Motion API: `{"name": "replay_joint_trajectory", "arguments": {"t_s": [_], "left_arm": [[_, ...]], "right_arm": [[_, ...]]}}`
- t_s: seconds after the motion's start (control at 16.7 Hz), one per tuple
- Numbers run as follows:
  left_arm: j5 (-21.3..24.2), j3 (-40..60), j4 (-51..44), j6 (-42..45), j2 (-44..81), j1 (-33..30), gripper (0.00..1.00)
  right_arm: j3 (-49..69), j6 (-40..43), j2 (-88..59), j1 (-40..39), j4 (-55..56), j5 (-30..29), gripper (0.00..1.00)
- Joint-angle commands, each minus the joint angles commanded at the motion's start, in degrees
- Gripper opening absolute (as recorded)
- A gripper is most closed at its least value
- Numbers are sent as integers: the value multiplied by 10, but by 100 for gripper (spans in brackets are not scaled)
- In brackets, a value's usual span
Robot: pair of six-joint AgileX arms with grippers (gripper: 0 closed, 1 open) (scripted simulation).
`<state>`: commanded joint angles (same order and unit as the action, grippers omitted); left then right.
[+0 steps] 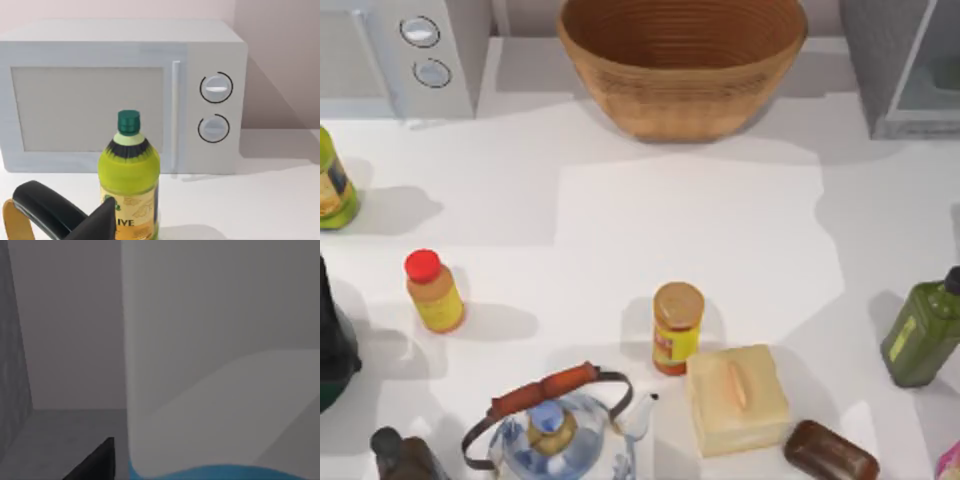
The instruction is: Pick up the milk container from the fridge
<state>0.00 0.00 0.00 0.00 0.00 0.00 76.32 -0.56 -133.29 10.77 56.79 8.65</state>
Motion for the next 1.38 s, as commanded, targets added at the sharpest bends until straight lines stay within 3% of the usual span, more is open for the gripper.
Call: {"name": "replay_joint_trajectory", "arguments": {"t_s": [0.12, 0.9, 1.38], "left_arm": [[0, 0, 0, 0, 0, 0, 100], [0, 0, 0, 0, 0, 0, 100], [0, 0, 0, 0, 0, 0, 100]], "right_arm": [[0, 0, 0, 0, 0, 0, 100], [0, 0, 0, 0, 0, 0, 2], [0, 0, 0, 0, 0, 0, 0]]}}
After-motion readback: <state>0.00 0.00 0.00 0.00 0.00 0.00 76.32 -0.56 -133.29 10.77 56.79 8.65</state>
